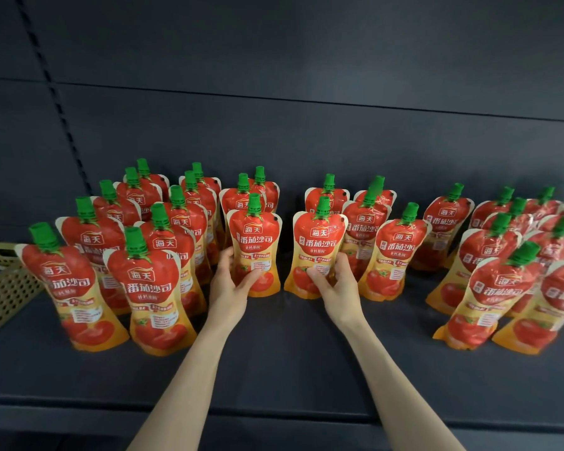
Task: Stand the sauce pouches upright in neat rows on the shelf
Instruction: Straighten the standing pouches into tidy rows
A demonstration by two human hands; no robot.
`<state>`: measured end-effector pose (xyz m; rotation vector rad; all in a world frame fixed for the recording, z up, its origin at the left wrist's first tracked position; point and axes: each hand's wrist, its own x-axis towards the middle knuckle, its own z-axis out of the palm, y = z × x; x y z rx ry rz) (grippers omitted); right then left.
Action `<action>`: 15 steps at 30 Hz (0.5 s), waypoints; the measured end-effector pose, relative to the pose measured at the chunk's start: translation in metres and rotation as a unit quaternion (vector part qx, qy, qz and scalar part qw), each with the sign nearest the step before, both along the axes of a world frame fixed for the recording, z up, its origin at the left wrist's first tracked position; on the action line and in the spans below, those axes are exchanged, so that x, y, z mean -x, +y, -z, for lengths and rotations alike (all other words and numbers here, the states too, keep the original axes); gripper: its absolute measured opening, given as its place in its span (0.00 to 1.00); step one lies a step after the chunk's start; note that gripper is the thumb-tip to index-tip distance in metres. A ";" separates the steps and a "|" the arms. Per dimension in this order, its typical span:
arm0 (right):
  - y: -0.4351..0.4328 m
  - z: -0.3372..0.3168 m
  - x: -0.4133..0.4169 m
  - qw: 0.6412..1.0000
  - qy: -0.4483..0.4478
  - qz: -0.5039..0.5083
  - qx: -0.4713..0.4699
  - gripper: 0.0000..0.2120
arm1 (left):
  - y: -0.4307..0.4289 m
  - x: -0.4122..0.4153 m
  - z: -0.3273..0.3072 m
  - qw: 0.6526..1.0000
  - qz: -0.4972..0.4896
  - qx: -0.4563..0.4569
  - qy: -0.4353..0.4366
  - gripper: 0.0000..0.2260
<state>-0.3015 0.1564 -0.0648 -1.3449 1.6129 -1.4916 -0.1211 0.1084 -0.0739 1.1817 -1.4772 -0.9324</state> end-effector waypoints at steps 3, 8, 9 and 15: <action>0.001 -0.001 0.001 1.000 0.000 -0.010 -0.003 0.17 | 0.000 0.000 0.001 1.000 -0.003 -0.005 -0.008 0.25; 0.003 -0.008 0.000 1.000 0.018 -0.007 -0.018 0.20 | 0.007 0.001 -0.002 0.999 -0.020 0.004 -0.045 0.28; 0.005 -0.010 0.000 1.000 0.023 -0.004 -0.017 0.21 | 0.010 0.001 -0.003 0.998 -0.023 0.016 -0.054 0.30; 0.025 -0.027 0.008 0.996 0.090 0.012 0.024 0.30 | 0.032 0.005 -0.018 0.988 -0.079 0.066 -0.112 0.34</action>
